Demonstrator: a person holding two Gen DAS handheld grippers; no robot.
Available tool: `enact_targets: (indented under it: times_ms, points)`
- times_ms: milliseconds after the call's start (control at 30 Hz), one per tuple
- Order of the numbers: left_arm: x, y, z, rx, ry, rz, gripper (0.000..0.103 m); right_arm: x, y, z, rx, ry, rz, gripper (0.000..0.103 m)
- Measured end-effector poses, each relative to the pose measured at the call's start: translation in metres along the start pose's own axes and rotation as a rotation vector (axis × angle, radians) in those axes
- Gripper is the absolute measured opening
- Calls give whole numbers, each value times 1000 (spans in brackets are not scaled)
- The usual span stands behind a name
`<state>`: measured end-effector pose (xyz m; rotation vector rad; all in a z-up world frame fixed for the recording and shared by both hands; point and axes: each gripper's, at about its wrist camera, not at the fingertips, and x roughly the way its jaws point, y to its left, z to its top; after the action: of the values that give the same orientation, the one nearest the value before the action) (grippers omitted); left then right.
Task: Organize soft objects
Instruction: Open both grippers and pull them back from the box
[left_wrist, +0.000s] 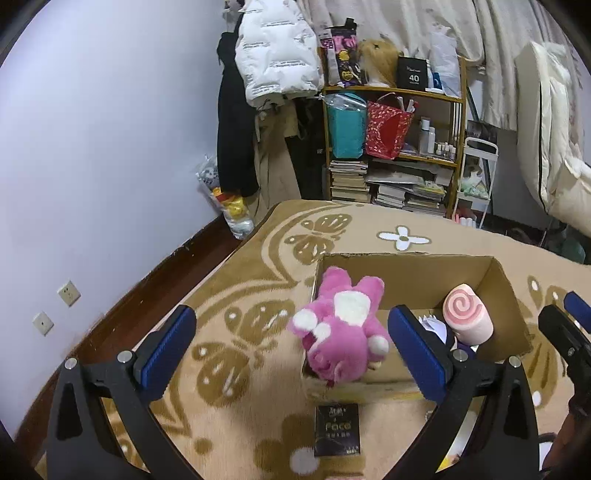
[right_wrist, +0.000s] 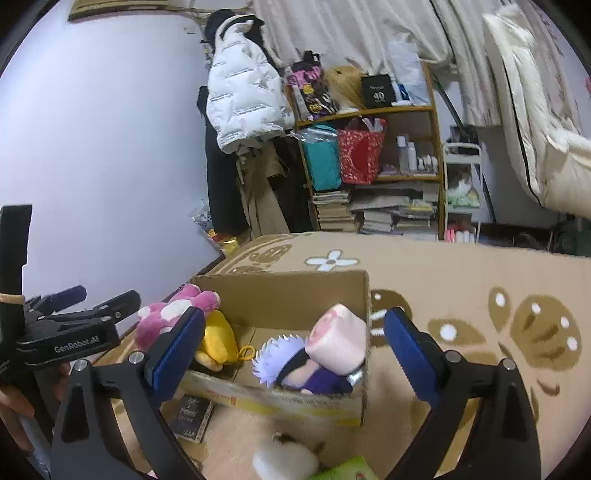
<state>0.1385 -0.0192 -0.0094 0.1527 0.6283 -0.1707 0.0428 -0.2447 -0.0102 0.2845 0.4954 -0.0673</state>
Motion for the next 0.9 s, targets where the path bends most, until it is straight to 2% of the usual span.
enact_targets:
  times_ms: [167, 367, 767, 900]
  points:
    - [-11, 5, -5, 3, 51, -24, 103, -15, -5, -2, 24, 2, -3, 102]
    - [-30, 12, -11, -7, 52, -27, 103, -28, -2, -10, 16, 18, -25, 102]
    - [-54, 14, -31, 7, 98, -39, 103, -30, -3, -36, 8, 135, -30, 101]
    - [-52, 12, -47, 25, 150, -33, 103, -26, -4, -45, 6, 178, -40, 101]
